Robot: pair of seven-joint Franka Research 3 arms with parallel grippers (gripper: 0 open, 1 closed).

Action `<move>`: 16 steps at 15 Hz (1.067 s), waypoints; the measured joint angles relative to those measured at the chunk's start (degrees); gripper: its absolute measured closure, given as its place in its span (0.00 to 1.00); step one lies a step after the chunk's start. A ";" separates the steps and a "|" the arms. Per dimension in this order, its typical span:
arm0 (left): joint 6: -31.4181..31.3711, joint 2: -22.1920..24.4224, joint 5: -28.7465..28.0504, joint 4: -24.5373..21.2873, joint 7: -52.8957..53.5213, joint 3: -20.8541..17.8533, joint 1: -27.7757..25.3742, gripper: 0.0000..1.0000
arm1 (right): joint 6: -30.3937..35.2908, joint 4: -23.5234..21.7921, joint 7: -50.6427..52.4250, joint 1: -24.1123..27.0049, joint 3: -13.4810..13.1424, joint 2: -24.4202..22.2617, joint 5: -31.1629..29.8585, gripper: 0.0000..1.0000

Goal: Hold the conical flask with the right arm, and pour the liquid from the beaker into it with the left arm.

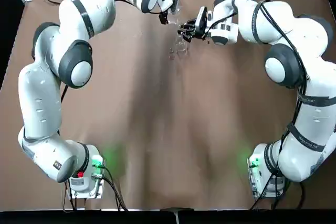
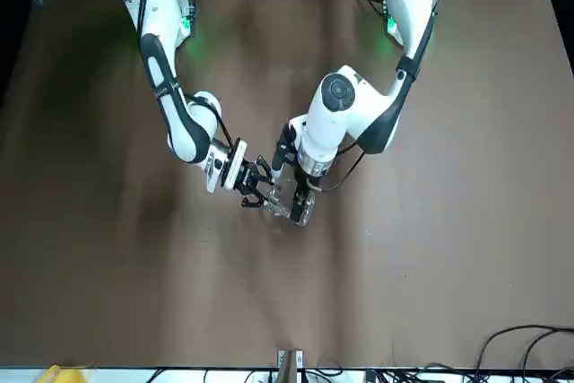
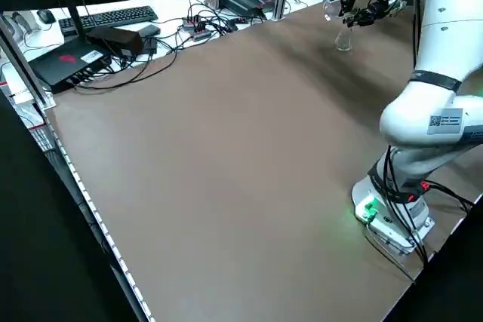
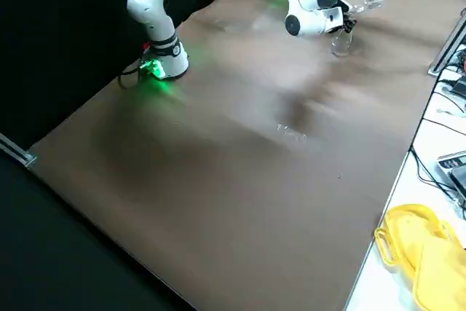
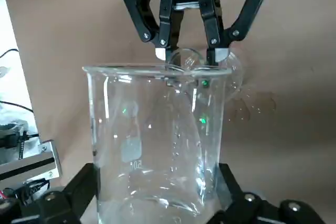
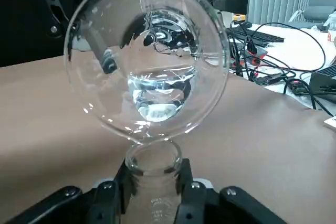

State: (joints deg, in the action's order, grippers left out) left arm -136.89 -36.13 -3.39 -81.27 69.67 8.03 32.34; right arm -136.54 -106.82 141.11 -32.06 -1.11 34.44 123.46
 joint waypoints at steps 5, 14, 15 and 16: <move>0.66 0.00 -1.79 0.00 -0.07 0.00 0.35 0.04 | -0.08 0.00 0.00 0.00 0.00 0.09 0.03 0.61; 0.73 0.01 -3.10 0.01 -0.33 0.00 0.84 0.04 | -0.16 0.03 0.01 -0.02 0.00 0.14 0.04 0.61; 0.81 0.01 -3.63 0.01 -0.70 0.00 0.88 0.04 | -0.17 0.03 0.01 -0.02 0.00 0.18 0.04 0.61; 0.89 0.01 -4.06 0.01 -1.09 0.00 0.92 0.04 | -0.18 0.03 0.01 -0.02 0.00 0.21 0.04 0.61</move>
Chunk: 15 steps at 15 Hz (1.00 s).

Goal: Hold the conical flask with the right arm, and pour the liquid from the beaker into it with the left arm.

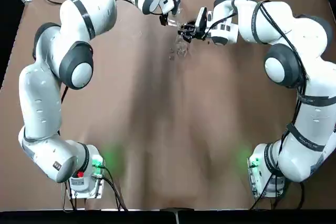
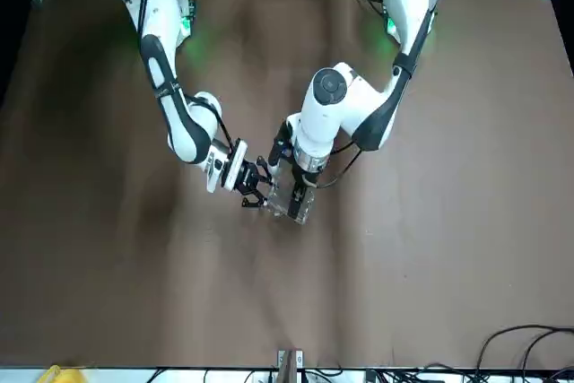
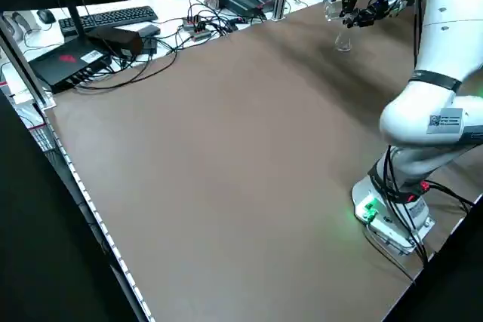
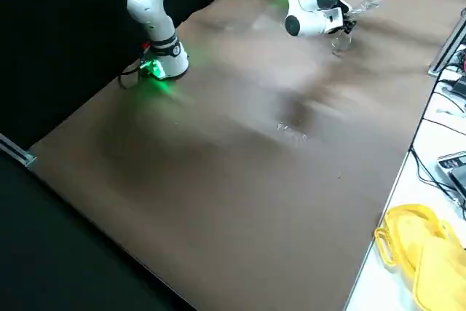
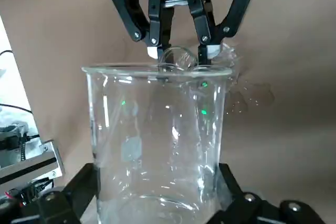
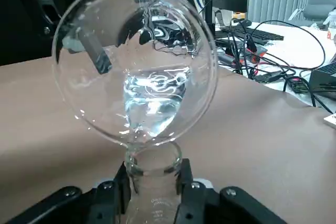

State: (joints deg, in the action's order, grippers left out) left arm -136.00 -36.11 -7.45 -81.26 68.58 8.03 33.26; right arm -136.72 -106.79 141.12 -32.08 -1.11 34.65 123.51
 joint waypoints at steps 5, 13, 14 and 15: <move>0.13 0.00 -0.19 0.00 -0.23 0.00 0.04 0.04 | -0.04 0.00 0.00 -0.03 0.01 0.03 0.01 0.61; 0.14 0.02 -1.17 0.00 -0.23 0.00 0.10 0.04 | -0.09 0.00 0.01 -0.04 0.01 0.05 0.01 0.61; 0.14 0.02 -1.21 0.00 -0.23 0.00 0.12 0.04 | -0.09 0.00 0.01 -0.04 0.01 0.05 0.01 0.61; 0.14 0.02 -1.23 0.00 -0.23 0.00 0.12 0.04 | -0.10 0.00 0.01 -0.04 0.01 0.05 0.01 0.61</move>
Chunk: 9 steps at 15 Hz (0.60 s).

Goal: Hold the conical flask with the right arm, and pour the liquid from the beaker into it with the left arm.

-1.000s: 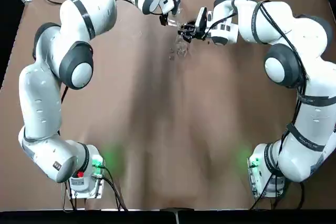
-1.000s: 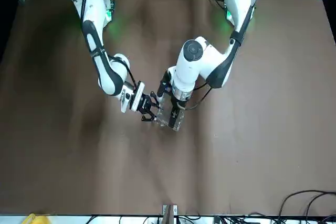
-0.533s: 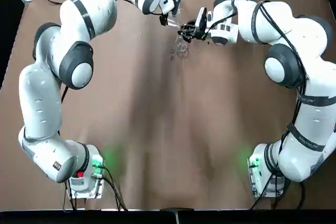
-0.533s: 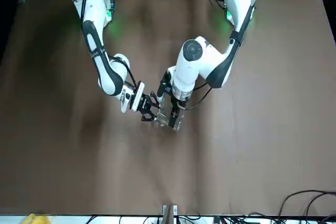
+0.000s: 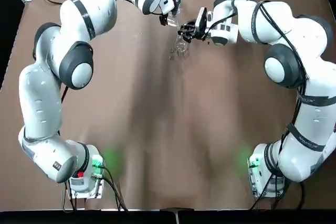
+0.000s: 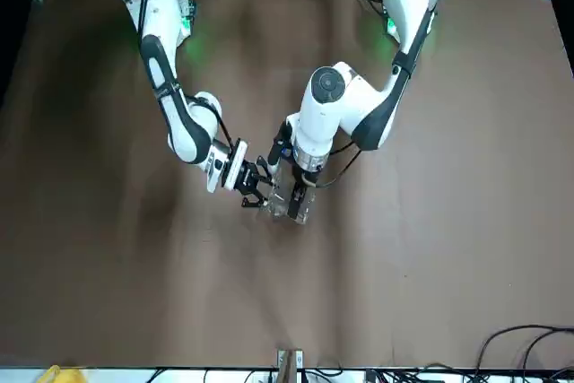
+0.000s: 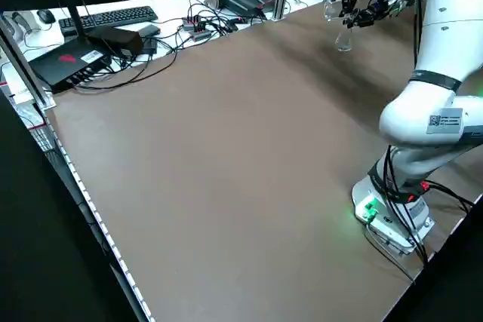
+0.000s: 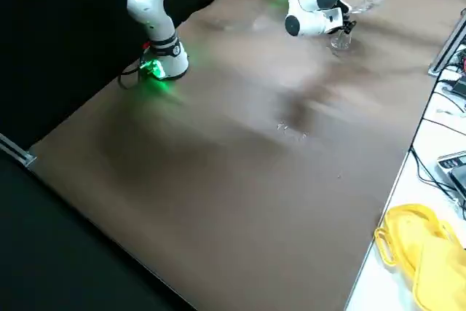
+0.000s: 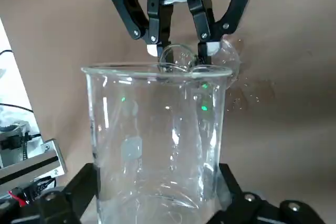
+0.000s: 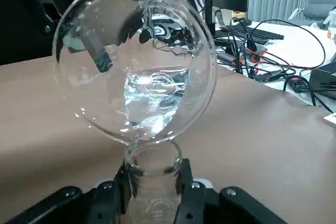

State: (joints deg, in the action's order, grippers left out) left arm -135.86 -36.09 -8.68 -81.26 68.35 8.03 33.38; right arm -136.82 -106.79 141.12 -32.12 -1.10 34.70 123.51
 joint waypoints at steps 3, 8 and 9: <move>0.00 0.00 -0.01 0.00 0.00 0.00 0.00 0.04 | -0.03 0.00 0.00 0.00 0.00 0.01 0.00 0.61; 0.01 0.05 -0.01 0.00 -0.33 0.12 -0.07 0.04 | -0.05 0.03 0.00 0.00 -0.01 0.01 0.01 0.61; 0.00 0.08 0.12 0.00 -0.90 0.17 -0.18 0.04 | -0.06 0.06 0.00 0.00 -0.01 0.01 0.03 0.61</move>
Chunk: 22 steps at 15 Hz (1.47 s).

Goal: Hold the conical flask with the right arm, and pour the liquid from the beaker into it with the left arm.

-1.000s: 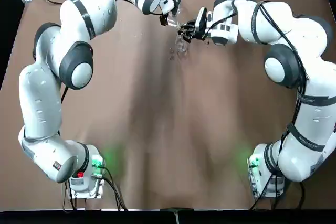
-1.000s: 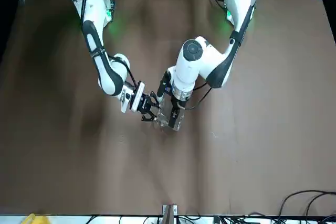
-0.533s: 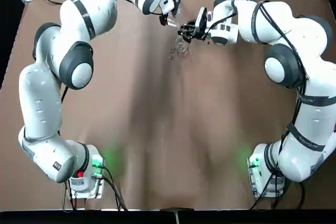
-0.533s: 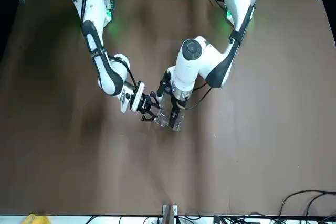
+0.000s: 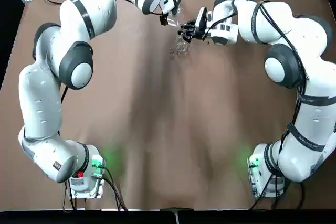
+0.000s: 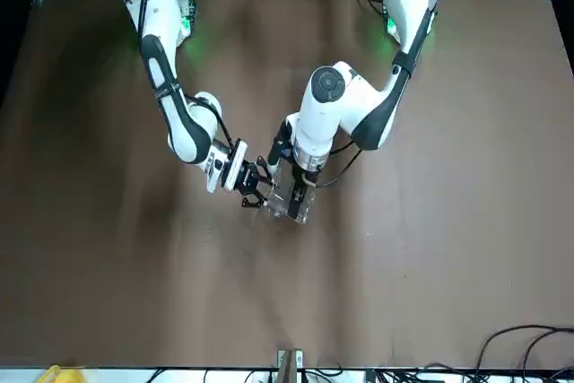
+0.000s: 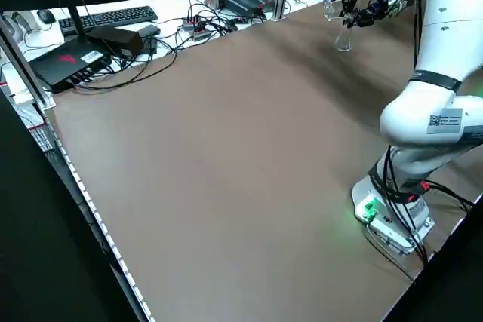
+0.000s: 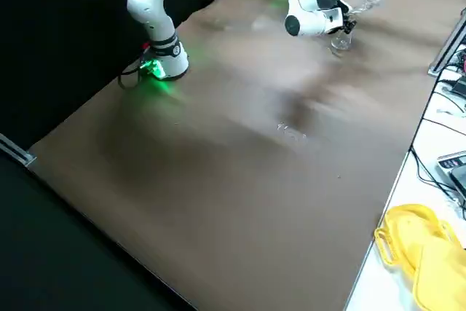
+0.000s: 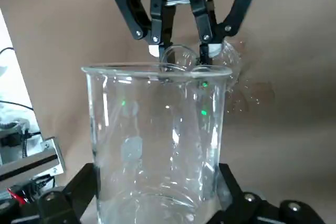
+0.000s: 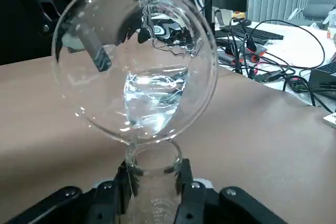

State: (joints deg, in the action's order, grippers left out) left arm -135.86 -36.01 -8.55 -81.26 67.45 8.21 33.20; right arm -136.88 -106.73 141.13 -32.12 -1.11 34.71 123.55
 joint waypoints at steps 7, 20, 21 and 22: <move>0.00 0.02 12.10 -0.24 -0.65 2.59 -5.07 0.04 | -0.05 0.06 0.00 0.00 -0.01 0.00 0.05 0.61; 2.92 -0.18 51.48 -6.35 28.87 24.44 -32.25 0.04 | -0.11 0.17 0.00 0.00 -0.08 0.00 0.16 0.61; 4.15 -0.34 55.00 -6.76 31.50 24.53 -33.25 0.04 | -0.11 0.19 0.00 0.02 -0.16 0.00 0.19 0.61; 5.24 -0.58 58.68 -7.08 34.28 24.54 -34.11 0.04 | -0.12 0.22 0.00 0.08 -0.25 0.00 0.23 0.61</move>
State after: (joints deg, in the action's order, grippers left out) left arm -130.62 -36.59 50.12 -88.34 101.73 32.74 -0.90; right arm -136.99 -106.51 141.13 -32.03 -1.36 34.71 123.78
